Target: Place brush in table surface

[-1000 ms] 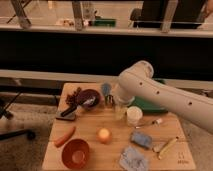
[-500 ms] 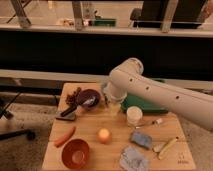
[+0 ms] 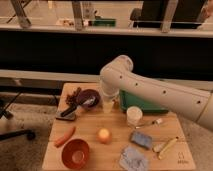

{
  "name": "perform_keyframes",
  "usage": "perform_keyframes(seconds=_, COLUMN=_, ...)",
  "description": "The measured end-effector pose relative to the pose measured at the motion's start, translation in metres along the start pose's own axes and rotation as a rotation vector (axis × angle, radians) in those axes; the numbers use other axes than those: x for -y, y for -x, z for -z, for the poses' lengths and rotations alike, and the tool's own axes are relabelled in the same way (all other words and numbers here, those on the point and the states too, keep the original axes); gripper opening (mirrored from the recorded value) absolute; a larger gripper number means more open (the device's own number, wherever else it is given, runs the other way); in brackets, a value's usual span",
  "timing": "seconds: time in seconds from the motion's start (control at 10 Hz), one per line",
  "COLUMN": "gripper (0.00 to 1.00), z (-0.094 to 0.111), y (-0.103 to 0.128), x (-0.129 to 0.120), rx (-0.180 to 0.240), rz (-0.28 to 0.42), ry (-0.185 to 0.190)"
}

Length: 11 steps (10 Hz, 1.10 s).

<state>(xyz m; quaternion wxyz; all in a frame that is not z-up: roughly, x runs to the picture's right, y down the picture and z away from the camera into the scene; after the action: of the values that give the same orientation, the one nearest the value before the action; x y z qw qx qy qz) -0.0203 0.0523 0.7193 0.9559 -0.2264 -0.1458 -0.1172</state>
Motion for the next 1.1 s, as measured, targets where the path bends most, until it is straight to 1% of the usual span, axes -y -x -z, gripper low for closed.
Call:
perform_keyframes(seconds=0.1, gripper=0.80, z=-0.005, y=0.010, x=0.006, rx=0.002, rz=0.014, ry=0.002)
perform_keyframes(seconds=0.3, gripper=0.80, z=-0.011, y=0.020, x=0.014, rx=-0.001, rz=0.031, ry=0.002)
perform_keyframes(seconds=0.6, gripper=0.80, z=-0.012, y=0.017, x=0.016, rx=-0.006, rz=0.036, ry=0.000)
perform_keyframes(seconds=1.1, gripper=0.80, z=-0.013, y=0.019, x=0.015, rx=-0.002, rz=0.037, ry=0.003)
